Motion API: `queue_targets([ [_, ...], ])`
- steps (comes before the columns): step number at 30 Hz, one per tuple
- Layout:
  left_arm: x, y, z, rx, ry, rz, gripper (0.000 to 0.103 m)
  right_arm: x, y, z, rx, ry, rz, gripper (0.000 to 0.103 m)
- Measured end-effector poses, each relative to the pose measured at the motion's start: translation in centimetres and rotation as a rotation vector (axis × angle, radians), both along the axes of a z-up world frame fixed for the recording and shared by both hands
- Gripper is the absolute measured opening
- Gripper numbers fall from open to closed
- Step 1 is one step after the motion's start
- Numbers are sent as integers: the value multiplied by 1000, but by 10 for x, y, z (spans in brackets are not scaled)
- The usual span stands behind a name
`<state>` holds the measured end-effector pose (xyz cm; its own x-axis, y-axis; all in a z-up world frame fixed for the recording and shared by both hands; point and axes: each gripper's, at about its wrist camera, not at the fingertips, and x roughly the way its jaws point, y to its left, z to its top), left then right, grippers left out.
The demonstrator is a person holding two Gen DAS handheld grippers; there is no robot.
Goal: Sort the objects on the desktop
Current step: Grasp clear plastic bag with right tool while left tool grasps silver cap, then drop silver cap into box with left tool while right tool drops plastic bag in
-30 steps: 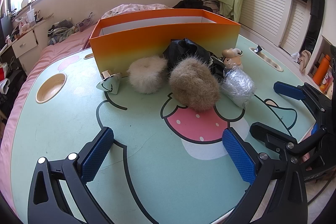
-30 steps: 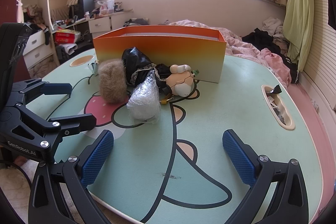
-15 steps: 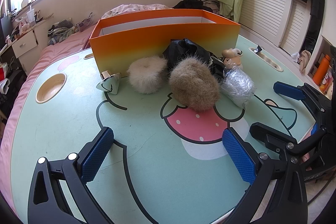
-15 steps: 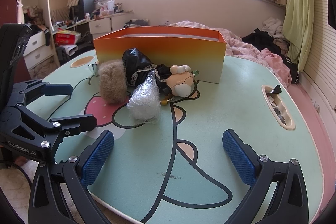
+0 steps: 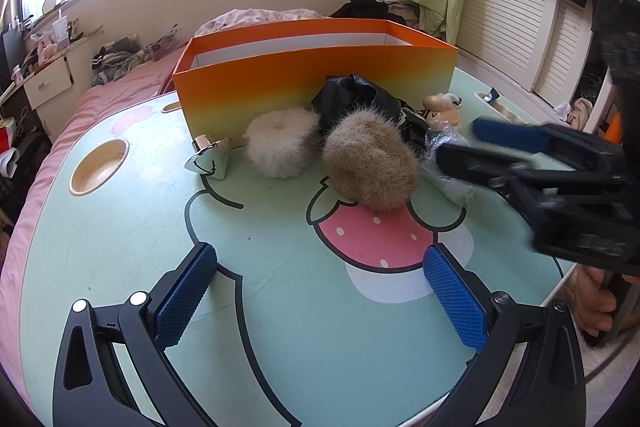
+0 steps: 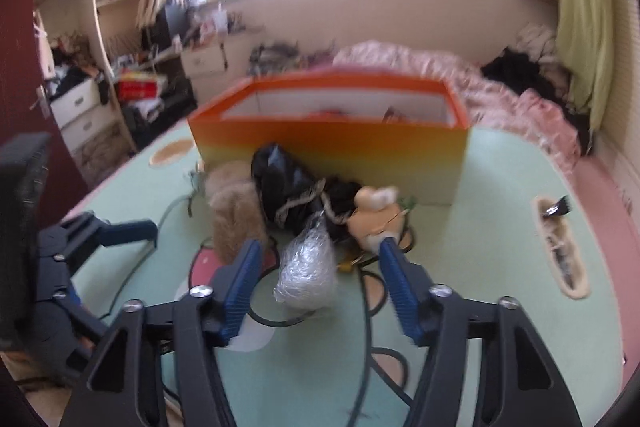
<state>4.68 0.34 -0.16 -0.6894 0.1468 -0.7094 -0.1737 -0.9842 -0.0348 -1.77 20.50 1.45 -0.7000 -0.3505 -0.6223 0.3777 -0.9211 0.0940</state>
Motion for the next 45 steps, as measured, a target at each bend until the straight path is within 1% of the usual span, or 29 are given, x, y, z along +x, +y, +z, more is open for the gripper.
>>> queue_targets([
  [1, 0, -1, 0, 2, 0, -4, 103, -3, 1, -5, -3, -21, 3, 31],
  [2, 1, -1, 0, 3, -2, -10, 103, -4, 2, -7, -19, -36, 12, 27],
  [5, 5, -2, 4, -2, 3, -28, 103, 4, 14, -2, -75, 13, 5, 27],
  [7, 12, -5, 16, -18, 61, -18, 103, 12, 22, -1, -99, 46, -3, 27],
  [10, 22, -14, 39, -50, 199, 1, 103, 23, 25, 0, -118, 86, -13, 27],
  [11, 22, -20, 46, -66, 238, 20, 103, 25, 26, 0, -123, 97, -15, 27],
  [12, 20, -26, 50, -80, 257, 44, 103, 26, 26, 0, -127, 103, -19, 27],
  [13, 16, -34, 54, -95, 258, 74, 103, 28, 27, 0, -131, 109, -22, 27],
  [14, 10, -43, 57, -97, 240, 90, 103, 28, 28, 1, -135, 113, -23, 27],
  [16, -3, -59, 60, -95, 206, 102, 100, 28, 28, 1, -136, 112, -24, 27],
  [17, -11, -66, 59, -98, 180, 112, 88, 27, 28, 1, -138, 108, -23, 27],
  [18, -25, -74, 56, -94, 129, 125, 73, 26, 28, 0, -139, 104, -22, 27],
  [19, -38, -81, 52, -64, 74, 130, 68, 26, 28, -1, -140, 100, -21, 27],
  [20, -45, -84, 50, -27, 40, 125, 66, 25, 28, -1, -144, 95, -21, 27],
  [21, -55, -86, 44, 34, -9, 98, 66, 25, 29, -2, -147, 92, -22, 27],
  [22, -61, -85, 39, 63, -36, 78, 66, 25, 30, -2, -150, 91, -22, 27],
  [23, -65, -83, 34, 70, -51, 70, 66, 25, 31, -2, -152, 90, -23, 27],
  [26, -79, -67, 21, -7, -65, 75, 66, 25, 33, -2, -158, 89, -24, 27],
  [27, -81, -63, 17, -33, -73, 75, 58, 25, 33, -2, -159, 88, -23, 27],
  [28, -86, -60, 13, -38, -94, 74, 50, 25, 33, -2, -160, 88, -22, 27],
  [29, -88, -61, 9, -35, -117, 76, 30, 26, 32, -2, -159, 88, -22, 27],
  [31, -91, -60, 8, -32, -122, 73, 31, 26, 33, -2, -159, 91, -21, 27],
  [35, -83, -62, 9, -24, -119, 52, 30, 28, 33, -2, -161, 99, -21, 27],
  [37, -78, -68, 11, 7, -106, 48, 30, 29, 34, 0, -162, 106, -21, 27],
  [40, -66, -75, 24, 41, -42, 55, 30, 30, 34, 5, -161, 124, -15, 27],
  [43, -53, -75, 47, 80, 20, 40, 30, 24, 33, 17, -158, 149, -26, 27],
  [45, -51, -68, 67, 92, 69, 19, 30, 13, 32, 32, -178, 166, -35, 27],
])
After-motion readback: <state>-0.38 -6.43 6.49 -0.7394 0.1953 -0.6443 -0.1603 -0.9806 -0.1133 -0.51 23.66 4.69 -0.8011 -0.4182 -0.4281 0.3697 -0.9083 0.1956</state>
